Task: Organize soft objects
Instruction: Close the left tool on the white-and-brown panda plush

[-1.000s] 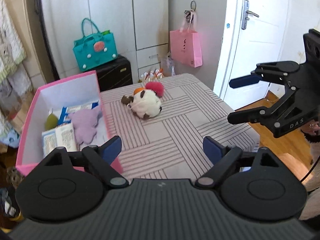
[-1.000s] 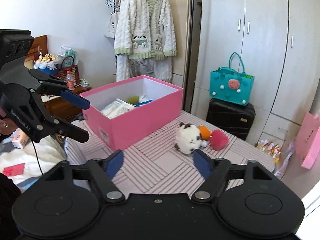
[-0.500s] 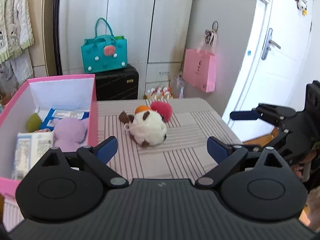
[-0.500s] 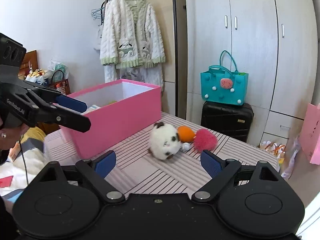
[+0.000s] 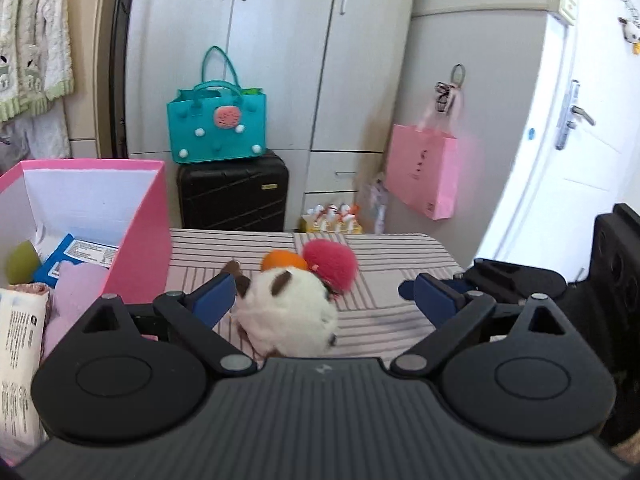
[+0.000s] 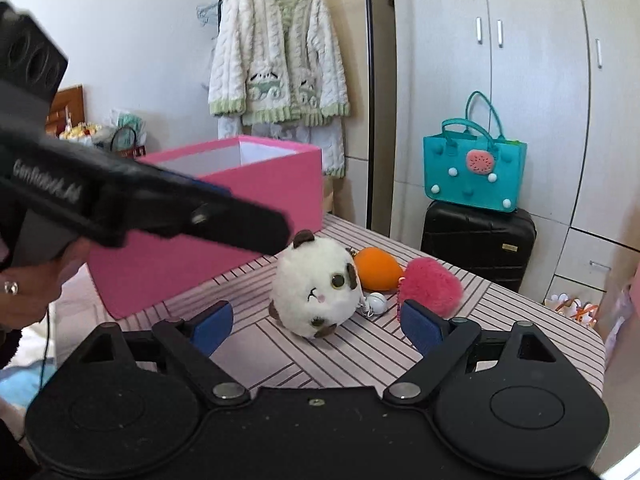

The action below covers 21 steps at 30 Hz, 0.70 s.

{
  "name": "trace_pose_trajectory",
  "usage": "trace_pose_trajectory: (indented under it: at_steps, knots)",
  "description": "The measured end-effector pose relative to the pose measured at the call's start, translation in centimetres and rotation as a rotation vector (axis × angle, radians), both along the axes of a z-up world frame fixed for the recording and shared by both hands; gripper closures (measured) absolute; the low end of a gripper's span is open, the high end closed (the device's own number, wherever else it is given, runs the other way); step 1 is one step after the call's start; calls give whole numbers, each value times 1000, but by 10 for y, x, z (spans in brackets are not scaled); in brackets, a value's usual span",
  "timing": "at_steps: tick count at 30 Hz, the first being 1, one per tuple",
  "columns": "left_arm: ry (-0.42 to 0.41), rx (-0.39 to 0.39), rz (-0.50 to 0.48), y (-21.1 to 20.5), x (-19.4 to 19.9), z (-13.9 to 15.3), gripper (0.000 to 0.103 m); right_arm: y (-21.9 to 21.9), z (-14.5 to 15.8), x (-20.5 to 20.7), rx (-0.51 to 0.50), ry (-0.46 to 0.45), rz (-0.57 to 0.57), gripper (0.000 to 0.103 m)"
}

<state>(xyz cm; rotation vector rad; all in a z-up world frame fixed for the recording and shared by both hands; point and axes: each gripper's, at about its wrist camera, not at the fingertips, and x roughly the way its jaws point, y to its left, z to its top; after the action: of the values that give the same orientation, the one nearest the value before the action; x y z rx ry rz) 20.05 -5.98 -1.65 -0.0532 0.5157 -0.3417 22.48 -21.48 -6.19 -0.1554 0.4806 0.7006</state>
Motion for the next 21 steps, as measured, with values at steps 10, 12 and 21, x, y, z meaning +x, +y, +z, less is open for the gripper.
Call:
trace_pose_trajectory:
  at_steps: [10, 12, 21]
  knots:
    - [61, 9, 50, -1, 39, -24, 7, 18, -22, 44, -26, 122, 30, 11]
    - [93, -7, 56, 2, 48, -29, 8, 20, -25, 53, -25, 162, 31, 12]
    - [153, -8, 126, 8, 71, -42, 9, 23, -34, 72, 35, 263, 65, 17]
